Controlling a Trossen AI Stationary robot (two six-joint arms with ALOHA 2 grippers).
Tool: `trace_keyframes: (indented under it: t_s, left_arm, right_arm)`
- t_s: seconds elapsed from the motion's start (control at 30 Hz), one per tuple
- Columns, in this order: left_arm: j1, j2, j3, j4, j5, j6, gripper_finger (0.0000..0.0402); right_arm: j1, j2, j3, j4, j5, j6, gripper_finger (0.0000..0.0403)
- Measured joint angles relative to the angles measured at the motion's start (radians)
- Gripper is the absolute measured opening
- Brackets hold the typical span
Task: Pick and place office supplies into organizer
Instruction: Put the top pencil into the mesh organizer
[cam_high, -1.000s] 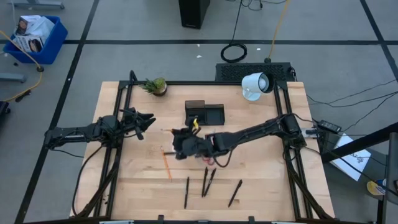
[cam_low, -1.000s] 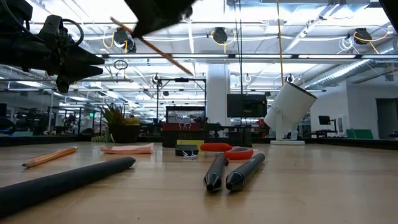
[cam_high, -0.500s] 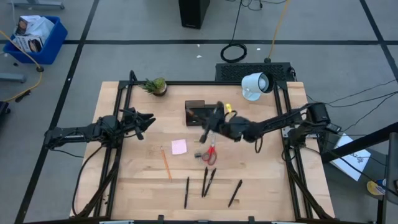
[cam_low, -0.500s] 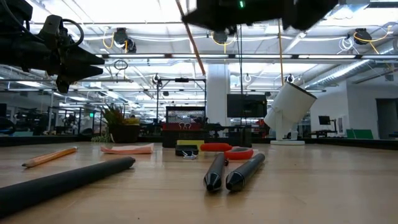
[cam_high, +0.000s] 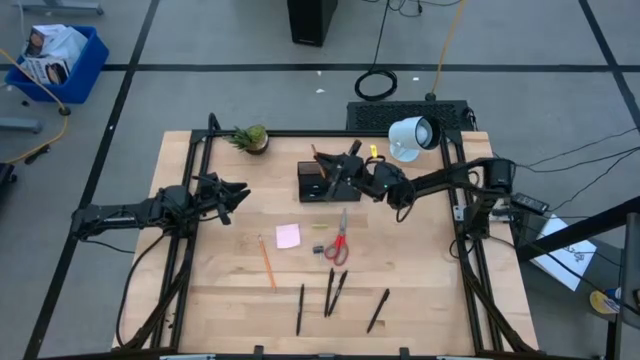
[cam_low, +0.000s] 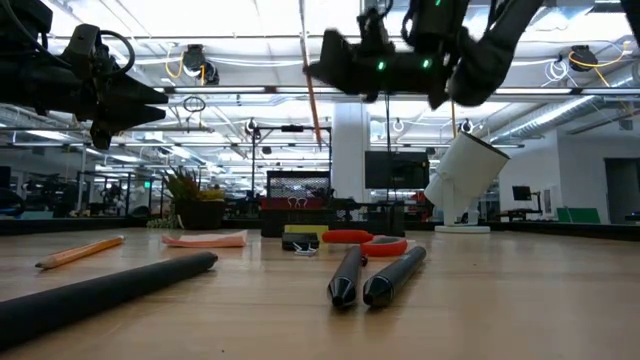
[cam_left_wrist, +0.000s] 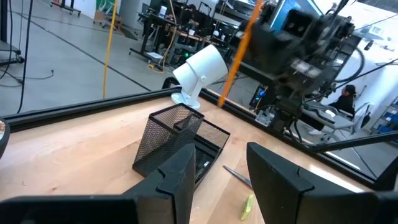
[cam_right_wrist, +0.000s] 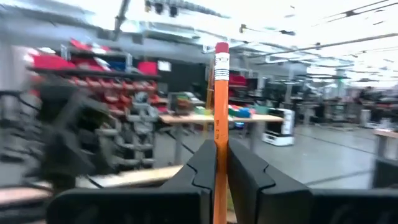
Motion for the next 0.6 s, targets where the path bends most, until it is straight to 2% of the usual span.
trace_keyframes:
  t_s: [0.1,0.3,0.6]
  left_arm:
    - [0.0,0.0,0.0,0.0,0.0,0.0,0.0147]
    - [0.0,0.0,0.0,0.0,0.0,0.0,0.0147]
    - [0.0,0.0,0.0,0.001,0.0,0.0,0.0147]
  right_arm:
    - [-0.002,0.052,0.001,0.089,-0.018,-0.015,0.0019]
    - [-0.03,0.154,0.005,0.221,0.01,-0.042,0.0019]
    - [-0.066,0.251,0.06,0.238,0.009,-0.017,0.0019]
